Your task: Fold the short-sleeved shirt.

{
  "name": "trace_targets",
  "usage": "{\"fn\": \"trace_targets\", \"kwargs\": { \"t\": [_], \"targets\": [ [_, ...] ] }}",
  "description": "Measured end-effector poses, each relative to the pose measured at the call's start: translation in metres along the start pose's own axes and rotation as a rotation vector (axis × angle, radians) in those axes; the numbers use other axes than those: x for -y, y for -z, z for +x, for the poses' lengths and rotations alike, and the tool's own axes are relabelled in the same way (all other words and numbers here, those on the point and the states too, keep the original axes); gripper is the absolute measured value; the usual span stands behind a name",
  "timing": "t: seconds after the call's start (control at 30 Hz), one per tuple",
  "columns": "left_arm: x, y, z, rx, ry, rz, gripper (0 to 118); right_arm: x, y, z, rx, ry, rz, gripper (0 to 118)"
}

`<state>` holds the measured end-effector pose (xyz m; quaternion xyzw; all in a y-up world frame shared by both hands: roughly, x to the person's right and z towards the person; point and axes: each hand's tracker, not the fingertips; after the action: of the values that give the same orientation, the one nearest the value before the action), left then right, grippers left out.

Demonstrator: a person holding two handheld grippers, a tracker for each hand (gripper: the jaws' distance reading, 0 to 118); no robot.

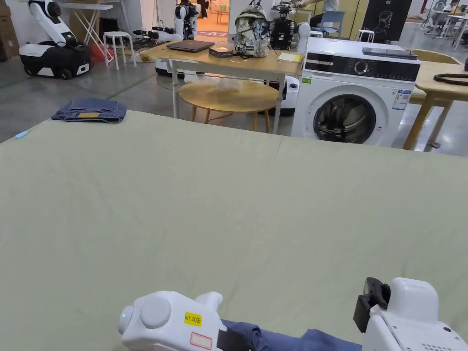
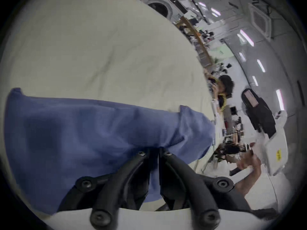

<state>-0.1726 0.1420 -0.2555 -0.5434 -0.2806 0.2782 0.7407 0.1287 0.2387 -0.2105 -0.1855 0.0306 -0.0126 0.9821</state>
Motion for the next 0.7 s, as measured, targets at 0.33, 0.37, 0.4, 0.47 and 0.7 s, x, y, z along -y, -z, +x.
{"fn": "trace_targets", "kwargs": {
  "t": [0.33, 0.37, 0.4, 0.47, 0.7],
  "targets": [
    [0.010, 0.038, 0.010, -0.098, 0.029, -0.033, 0, 0.001, -0.003, 0.003, 0.005, 0.015, -0.009, 0],
    [0.009, 0.036, 0.011, -0.100, 0.025, -0.031, 0, 0.000, -0.002, 0.003, 0.006, 0.012, -0.008, 0],
    [0.009, 0.033, 0.010, -0.101, 0.025, -0.033, 0, 0.000, -0.003, 0.003, 0.006, 0.009, -0.006, 0],
    [0.007, 0.026, 0.014, -0.105, 0.038, -0.032, 0, -0.002, -0.004, 0.004, 0.007, 0.007, -0.003, 0],
    [-0.001, -0.066, 0.014, -0.102, 0.044, 0.129, 0, -0.009, -0.005, 0.005, 0.007, 0.004, 0.013, 0]
  ]
}}
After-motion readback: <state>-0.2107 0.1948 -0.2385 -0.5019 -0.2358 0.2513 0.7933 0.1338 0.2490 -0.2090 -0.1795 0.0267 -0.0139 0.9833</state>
